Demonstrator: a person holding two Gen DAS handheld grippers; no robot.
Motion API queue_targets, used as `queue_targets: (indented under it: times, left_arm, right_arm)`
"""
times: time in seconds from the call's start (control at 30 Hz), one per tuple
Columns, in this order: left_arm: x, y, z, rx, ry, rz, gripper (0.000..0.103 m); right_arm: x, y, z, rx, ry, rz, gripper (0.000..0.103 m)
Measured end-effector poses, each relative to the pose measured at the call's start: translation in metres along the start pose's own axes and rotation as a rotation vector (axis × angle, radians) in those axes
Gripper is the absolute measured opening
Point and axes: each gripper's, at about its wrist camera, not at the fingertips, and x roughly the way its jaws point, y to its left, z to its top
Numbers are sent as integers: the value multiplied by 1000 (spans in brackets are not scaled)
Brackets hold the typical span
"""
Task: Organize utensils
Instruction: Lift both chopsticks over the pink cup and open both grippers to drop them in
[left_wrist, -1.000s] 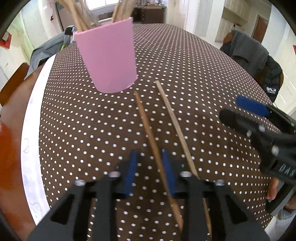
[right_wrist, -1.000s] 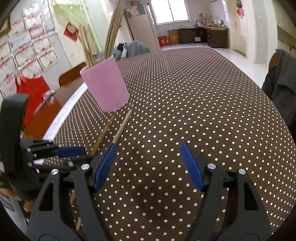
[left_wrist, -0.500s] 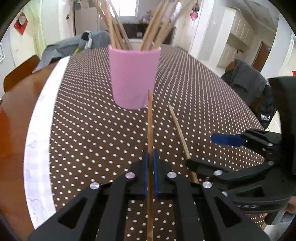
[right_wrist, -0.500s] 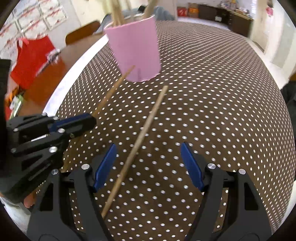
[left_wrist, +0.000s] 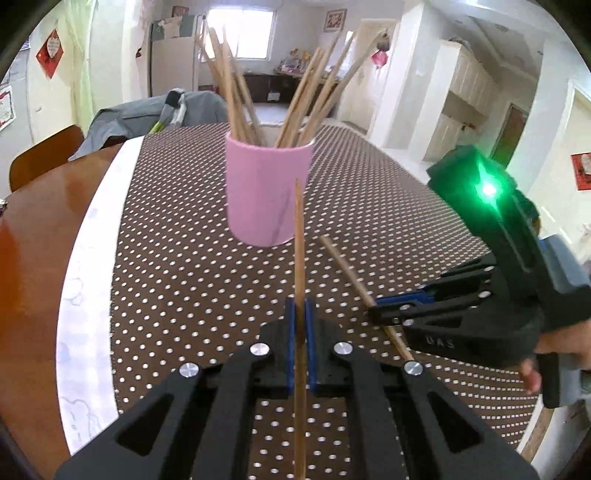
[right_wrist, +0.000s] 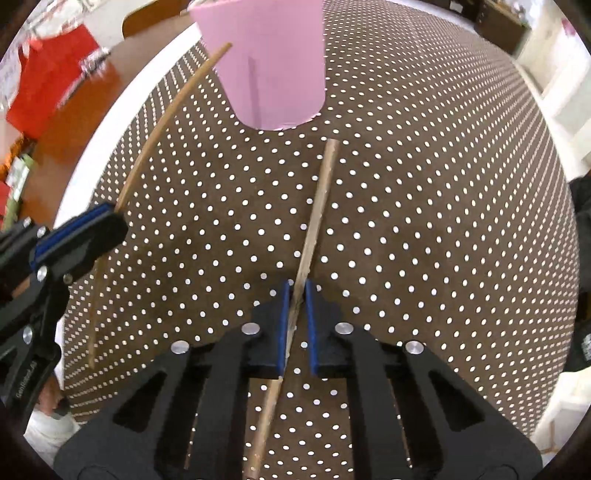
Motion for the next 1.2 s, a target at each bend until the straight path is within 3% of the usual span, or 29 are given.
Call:
queue_targets:
  times: [0.13, 0.33, 0.67, 0.93, 1.2]
  left_arm:
    - [-11, -5, 2, -5, -55, -60, 6]
    - [-34, -16, 16, 9, -188, -112, 6]
    - [-82, -32, 50, 20, -508, -144, 6]
    - [-102, -36, 76, 9, -769, -129, 6]
    - [-96, -24, 95, -26, -908, -105, 6]
  right_arm:
    - [-10, -21, -9, 37, -74, 73, 6]
    - [-50, -50, -24, 104, -281, 185, 6]
    - [-147, -64, -38, 111, -768, 327, 6]
    - [-186, -43, -31, 72, -1066, 276, 6]
    - [-184, -16, -3, 16, -1234, 255, 6]
